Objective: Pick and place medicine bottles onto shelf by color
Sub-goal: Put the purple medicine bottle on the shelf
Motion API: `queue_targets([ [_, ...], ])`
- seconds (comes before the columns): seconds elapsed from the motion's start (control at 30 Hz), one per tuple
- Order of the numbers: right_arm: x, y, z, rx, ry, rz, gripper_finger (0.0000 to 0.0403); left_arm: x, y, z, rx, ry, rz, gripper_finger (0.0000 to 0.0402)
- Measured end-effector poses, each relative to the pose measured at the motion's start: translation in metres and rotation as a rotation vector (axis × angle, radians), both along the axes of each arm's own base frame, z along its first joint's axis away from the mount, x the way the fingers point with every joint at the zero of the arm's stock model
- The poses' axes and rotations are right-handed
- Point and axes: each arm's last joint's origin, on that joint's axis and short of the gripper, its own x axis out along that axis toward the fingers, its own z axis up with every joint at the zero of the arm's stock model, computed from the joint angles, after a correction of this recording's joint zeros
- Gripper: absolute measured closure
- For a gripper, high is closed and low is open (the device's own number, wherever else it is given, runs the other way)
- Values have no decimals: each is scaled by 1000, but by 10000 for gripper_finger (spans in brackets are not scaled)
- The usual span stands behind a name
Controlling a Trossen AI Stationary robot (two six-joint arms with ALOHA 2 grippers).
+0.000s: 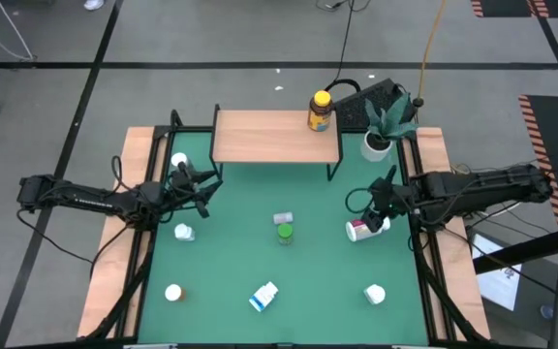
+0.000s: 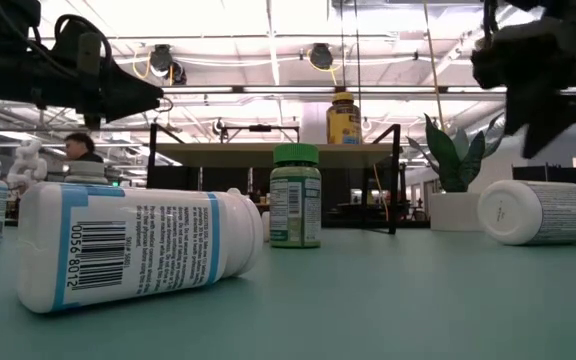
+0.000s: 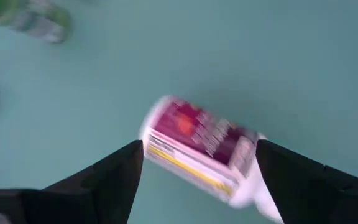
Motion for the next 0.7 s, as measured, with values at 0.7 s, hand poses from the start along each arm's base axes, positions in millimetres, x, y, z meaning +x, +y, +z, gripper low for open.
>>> queue_targets([
  [0.7,-4,4,-12,-97,187,592,115,0,0,0,101,51,6,218],
])
